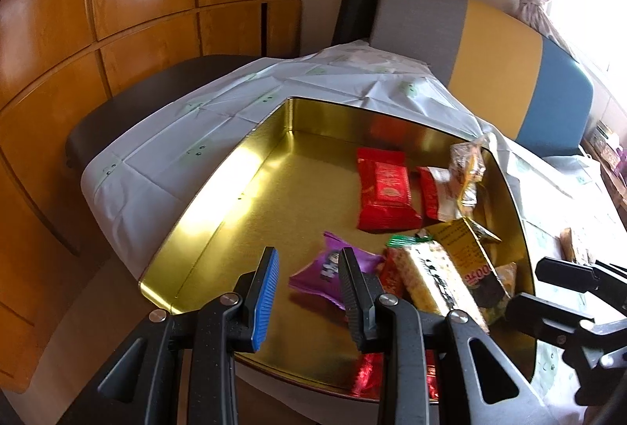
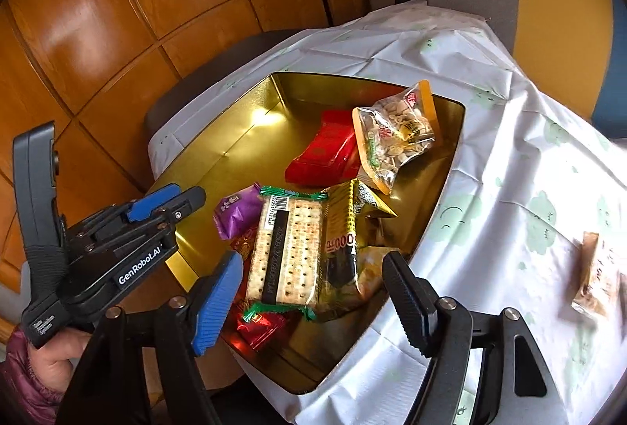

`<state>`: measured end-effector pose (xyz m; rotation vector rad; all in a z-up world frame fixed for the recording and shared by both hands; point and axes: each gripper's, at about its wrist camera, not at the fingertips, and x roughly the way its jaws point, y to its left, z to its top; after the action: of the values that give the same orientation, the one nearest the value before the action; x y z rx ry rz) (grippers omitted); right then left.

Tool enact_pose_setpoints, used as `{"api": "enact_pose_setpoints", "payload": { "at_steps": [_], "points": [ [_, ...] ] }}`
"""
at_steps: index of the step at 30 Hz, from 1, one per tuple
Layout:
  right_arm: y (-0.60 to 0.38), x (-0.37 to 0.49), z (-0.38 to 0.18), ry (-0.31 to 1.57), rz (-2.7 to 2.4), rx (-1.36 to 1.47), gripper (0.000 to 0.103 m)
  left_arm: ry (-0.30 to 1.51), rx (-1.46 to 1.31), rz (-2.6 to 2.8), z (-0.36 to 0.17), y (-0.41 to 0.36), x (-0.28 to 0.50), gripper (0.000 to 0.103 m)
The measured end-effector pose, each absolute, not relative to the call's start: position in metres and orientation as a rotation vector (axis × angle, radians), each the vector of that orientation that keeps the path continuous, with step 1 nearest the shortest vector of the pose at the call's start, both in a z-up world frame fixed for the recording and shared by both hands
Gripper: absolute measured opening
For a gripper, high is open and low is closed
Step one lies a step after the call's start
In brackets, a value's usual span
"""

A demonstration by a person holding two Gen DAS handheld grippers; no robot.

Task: Organize snacks
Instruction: 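Lower the cracker pack into the gold tray and open the right tool, then move both tools away from the tray toward the pastry bag and white bar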

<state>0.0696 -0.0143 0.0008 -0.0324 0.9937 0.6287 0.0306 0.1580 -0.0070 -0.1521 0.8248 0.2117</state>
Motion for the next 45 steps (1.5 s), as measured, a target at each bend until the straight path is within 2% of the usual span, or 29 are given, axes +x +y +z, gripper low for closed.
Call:
{"api": "enact_pose_setpoints", "payload": {
  "at_steps": [10, 15, 19, 22, 33, 38, 45],
  "points": [
    [-0.018, 0.060, 0.009, 0.920, 0.585, -0.060, 0.079, 0.818, -0.108, 0.176, -0.004, 0.139, 0.027, 0.032],
    [-0.027, 0.055, 0.017, 0.860, 0.553, -0.063, 0.089, 0.819, -0.109, 0.170, -0.004, 0.138, 0.027, 0.032],
    [-0.037, 0.041, 0.030, 0.708, 0.469, -0.096, 0.103, 0.820, -0.109, 0.169, -0.005, 0.138, 0.027, 0.032],
    [-0.048, 0.034, 0.038, 0.608, 0.377, -0.132, 0.103, 0.820, -0.110, 0.168, -0.004, 0.139, 0.027, 0.032],
    [-0.117, 0.051, 0.040, 0.695, 0.236, -0.106, 0.103, 0.807, -0.087, 0.155, 0.001, 0.131, 0.024, 0.032],
    [-0.186, 0.064, 0.038, 0.792, 0.124, 0.014, 0.103, 0.803, -0.077, 0.142, 0.002, 0.128, 0.024, 0.032],
    [-0.301, 0.069, 0.044, 0.834, -0.106, 0.148, 0.103, 0.798, -0.060, 0.123, 0.005, 0.120, 0.025, 0.032]
  ]
}}
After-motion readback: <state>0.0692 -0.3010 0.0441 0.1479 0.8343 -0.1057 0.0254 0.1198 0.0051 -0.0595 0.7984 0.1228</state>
